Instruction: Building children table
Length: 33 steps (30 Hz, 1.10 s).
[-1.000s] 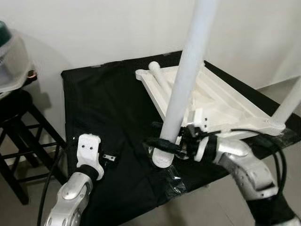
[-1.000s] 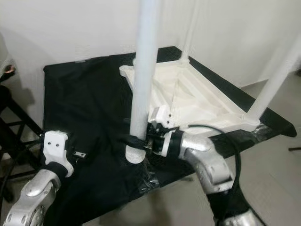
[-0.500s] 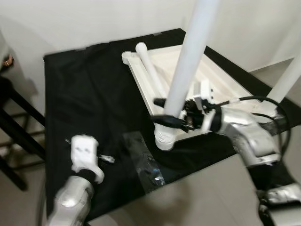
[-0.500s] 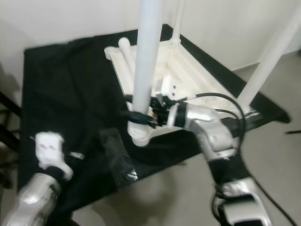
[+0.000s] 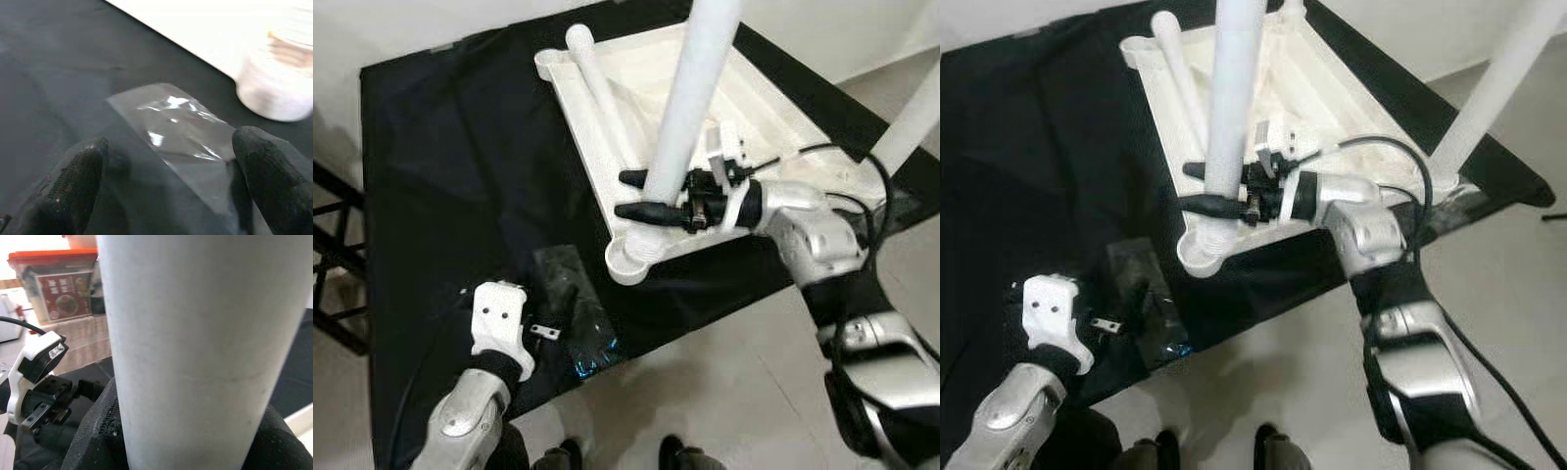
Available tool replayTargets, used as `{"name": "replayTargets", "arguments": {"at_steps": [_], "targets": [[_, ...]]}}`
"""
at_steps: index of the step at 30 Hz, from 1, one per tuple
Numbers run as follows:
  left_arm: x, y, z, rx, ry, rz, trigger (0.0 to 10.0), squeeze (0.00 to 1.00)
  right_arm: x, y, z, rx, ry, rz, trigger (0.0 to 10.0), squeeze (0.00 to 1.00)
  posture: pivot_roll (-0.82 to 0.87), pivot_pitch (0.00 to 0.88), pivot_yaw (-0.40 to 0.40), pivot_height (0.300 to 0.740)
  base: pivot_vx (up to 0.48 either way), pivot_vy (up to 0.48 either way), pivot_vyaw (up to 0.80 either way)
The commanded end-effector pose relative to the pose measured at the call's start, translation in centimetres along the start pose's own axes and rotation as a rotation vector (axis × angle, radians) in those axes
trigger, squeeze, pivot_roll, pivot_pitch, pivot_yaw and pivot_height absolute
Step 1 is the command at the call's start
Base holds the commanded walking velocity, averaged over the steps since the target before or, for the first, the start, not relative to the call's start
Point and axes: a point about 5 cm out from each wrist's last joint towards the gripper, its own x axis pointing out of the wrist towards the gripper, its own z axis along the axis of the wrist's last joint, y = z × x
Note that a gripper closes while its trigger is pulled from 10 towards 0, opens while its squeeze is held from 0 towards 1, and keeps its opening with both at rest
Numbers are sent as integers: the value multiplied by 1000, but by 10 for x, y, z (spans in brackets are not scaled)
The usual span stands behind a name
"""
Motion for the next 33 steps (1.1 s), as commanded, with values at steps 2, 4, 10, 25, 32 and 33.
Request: {"name": "replayTargets", "arguments": {"at_steps": [2, 4, 10, 25, 32, 33], "targets": [[-6, 0, -5, 13, 43, -3, 10000, 0, 8, 7, -7, 11, 28, 84, 10000, 0, 30, 391, 14, 740, 0, 0, 0], [-7, 0, -5, 13, 45, -4, 10000, 0, 10, 8, -5, 8, 27, 115, 10000, 0, 30, 391, 14, 740, 0, 0, 0], [-11, -3, -4, 18, 58, 4, 10000, 0, 30, 8, 18, -87, 3, 207, 10000, 0, 28, 391, -1, 740, 0, 0, 0], [21, 8, 2, 60, -14, 80, 10000, 0, 4, 4, 39, -262, -41, -338, 10000, 0, -26, 245, -20, 740, 0, 0, 0], [35, 13, 9, 64, -62, 99, 10000, 0, 0, 37, -8, -107, 26, -502, 10000, 0, -74, 173, -14, 740, 0, 0, 0], [41, 22, 17, 98, -102, 116, 10000, 0, 0, 51, -24, -67, 56, -550, 10000, 0, -83, 154, -6, 740, 0, 0, 0]]}}
